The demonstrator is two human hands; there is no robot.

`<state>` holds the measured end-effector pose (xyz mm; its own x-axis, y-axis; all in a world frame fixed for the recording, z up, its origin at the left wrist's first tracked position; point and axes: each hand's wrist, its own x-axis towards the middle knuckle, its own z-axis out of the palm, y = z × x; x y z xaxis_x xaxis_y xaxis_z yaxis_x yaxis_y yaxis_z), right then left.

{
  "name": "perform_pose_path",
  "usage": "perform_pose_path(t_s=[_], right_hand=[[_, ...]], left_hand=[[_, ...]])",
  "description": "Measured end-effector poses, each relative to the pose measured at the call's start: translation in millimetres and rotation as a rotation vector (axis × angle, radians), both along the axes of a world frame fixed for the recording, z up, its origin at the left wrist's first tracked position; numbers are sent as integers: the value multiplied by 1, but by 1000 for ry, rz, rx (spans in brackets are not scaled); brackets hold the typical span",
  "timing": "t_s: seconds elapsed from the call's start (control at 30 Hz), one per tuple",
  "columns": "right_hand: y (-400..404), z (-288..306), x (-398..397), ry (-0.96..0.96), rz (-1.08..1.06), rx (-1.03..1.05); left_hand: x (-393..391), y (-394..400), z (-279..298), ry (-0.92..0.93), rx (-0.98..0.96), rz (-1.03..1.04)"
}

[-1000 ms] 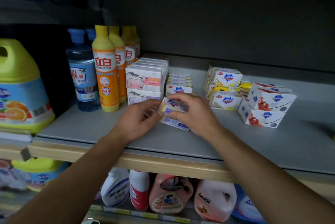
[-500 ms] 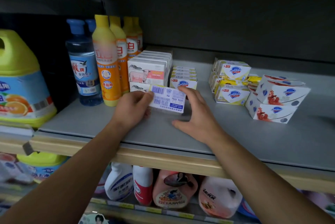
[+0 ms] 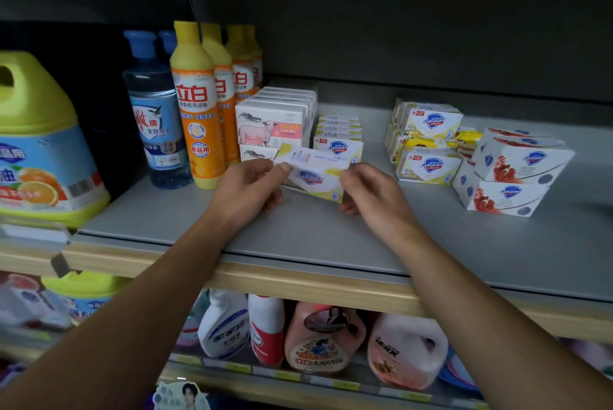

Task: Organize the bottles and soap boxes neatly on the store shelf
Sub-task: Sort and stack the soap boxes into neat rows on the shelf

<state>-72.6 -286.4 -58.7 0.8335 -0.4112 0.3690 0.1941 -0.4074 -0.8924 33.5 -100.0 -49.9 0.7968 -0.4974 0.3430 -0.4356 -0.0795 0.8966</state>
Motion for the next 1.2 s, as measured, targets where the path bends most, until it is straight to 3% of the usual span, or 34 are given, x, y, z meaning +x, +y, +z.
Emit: perform_pose_path(t_s=[0.27,0.63,0.9,1.2], right_hand=[[4,3,0,148,-101,45],[7,4,-3,126,-115,44],[6,8,-2,144,-121,106],[1,8,2,209,-135,123]], left_hand=[[7,-6,-7,-117,181,122],[7,-6,-8,-97,94,100],[1,-4,-3,29,-38,-132],[0,-3,1,105,1,-146]])
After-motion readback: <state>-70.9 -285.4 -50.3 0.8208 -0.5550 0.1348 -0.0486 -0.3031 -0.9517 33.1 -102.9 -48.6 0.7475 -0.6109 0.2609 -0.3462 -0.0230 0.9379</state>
